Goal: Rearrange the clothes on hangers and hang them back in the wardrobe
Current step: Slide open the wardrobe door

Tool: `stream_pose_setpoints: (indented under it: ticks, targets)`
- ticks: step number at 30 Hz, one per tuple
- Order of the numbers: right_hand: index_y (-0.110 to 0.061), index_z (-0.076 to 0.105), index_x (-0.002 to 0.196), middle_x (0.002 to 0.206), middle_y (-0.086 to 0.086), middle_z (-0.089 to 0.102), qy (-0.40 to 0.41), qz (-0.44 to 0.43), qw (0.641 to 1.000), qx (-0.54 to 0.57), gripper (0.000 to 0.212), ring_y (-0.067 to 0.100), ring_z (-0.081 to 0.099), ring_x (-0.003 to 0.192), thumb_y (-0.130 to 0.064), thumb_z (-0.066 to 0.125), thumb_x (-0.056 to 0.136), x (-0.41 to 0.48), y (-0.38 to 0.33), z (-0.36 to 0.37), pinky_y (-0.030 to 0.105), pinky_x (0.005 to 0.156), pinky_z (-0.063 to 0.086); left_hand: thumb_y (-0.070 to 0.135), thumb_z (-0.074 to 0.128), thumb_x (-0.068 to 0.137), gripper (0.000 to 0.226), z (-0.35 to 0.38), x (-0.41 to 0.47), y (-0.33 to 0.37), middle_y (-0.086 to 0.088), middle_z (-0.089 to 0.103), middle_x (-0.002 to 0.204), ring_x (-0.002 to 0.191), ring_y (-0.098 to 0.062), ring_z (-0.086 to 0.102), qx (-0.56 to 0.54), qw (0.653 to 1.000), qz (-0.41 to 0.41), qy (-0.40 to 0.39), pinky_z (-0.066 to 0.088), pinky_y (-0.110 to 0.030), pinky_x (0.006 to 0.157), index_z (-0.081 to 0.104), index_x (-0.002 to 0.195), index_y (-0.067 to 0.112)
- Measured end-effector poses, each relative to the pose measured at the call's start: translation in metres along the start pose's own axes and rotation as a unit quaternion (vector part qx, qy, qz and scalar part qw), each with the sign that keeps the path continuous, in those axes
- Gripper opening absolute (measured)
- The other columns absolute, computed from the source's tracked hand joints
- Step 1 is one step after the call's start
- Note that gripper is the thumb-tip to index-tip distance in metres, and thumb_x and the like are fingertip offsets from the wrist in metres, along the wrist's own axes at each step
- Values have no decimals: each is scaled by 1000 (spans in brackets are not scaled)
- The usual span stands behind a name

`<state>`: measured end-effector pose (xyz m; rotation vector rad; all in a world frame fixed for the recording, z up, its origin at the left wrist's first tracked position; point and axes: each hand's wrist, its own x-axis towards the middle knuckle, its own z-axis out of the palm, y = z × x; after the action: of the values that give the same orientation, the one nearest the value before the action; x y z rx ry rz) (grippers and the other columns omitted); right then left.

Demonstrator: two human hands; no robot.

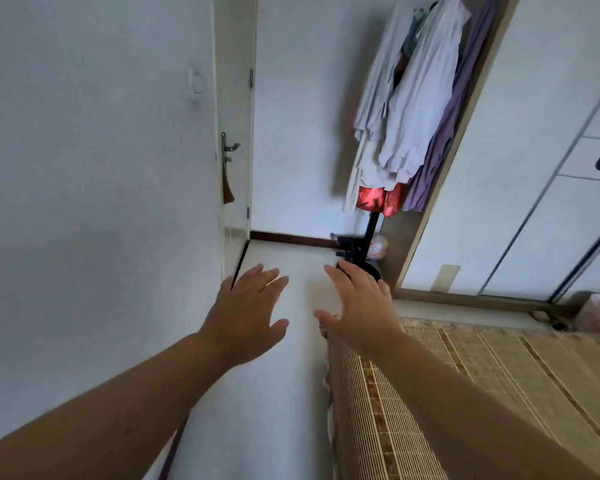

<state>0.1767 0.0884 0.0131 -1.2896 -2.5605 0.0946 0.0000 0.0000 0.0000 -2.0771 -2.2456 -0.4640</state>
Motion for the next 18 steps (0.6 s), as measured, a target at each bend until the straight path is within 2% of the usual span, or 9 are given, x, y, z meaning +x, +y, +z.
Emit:
stream_pose_setpoints:
  ticks: [5,10,18]
  targets:
    - [-33,23,145,156,-4,18,-32,5,999,0,70,19,17,143,-54,52,85,56,29,37,49,117,13,48,46,92,66,30,59,-22,6,18,158,147,-15,7,0,999,-10,-33,12,-47,116,19,149,28]
    - [-36,34,140,153,-9,25,-69,0,997,-24,59,15,20,142,-50,52,86,131,51,71,51,116,13,47,45,93,64,57,140,-62,8,20,157,146,-13,8,-1,999,9,-48,11,-48,117,21,148,28]
    - [-38,32,141,153,-10,26,-68,75,995,-16,59,13,23,141,-50,52,87,269,64,108,53,116,12,47,45,93,63,83,283,-147,6,19,157,146,-14,12,-1,996,66,-61,13,-46,116,22,148,29]
